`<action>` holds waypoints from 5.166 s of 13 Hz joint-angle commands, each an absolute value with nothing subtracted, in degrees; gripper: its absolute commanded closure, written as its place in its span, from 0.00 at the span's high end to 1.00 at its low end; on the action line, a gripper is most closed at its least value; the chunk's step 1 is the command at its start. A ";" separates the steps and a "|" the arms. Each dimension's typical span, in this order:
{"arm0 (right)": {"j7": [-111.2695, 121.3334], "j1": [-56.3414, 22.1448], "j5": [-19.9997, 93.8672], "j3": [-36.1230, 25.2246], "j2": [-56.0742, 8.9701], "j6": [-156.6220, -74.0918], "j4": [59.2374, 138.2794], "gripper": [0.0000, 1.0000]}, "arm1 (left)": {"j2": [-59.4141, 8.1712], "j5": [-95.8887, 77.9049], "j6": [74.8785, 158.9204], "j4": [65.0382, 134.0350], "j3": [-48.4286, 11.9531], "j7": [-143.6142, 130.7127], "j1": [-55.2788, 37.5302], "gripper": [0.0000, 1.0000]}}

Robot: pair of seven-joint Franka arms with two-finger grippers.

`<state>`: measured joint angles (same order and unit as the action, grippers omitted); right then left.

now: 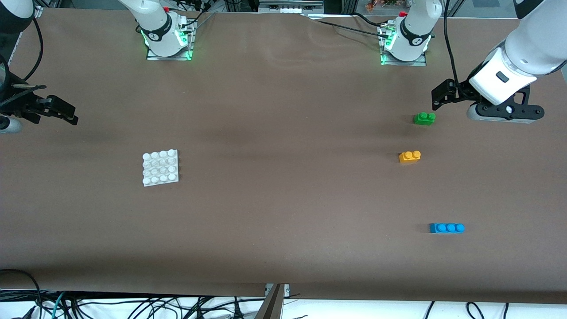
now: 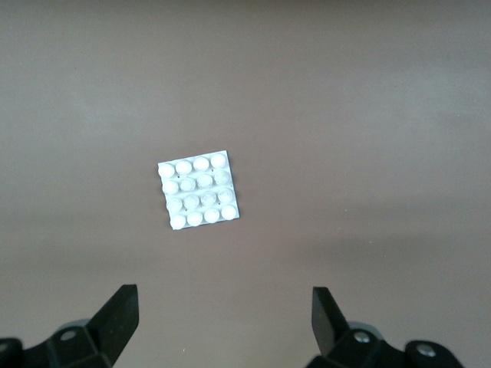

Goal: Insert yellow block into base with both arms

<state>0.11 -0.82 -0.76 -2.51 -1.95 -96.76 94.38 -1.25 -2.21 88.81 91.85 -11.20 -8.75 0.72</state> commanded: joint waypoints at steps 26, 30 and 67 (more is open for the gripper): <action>3.93 -0.44 2.98 -2.29 -27.49 -115.12 95.01 1.00 | -1.05 -1.49 88.15 91.76 -10.46 -9.58 1.23 1.00; 8.43 -0.35 8.34 -2.29 -28.74 -121.09 99.47 1.00 | -1.05 -1.41 88.15 91.67 -10.46 -9.58 1.14 1.00; 22.41 -0.44 18.37 -1.76 -32.96 -135.53 111.44 0.68 | -1.06 -1.49 87.98 91.67 -10.11 -9.58 1.49 1.00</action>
<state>21.25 -0.69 17.72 -2.05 -32.58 -134.86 110.99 -1.28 -2.21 88.68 91.93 -10.26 -9.04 1.24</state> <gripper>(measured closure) 0.247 0.000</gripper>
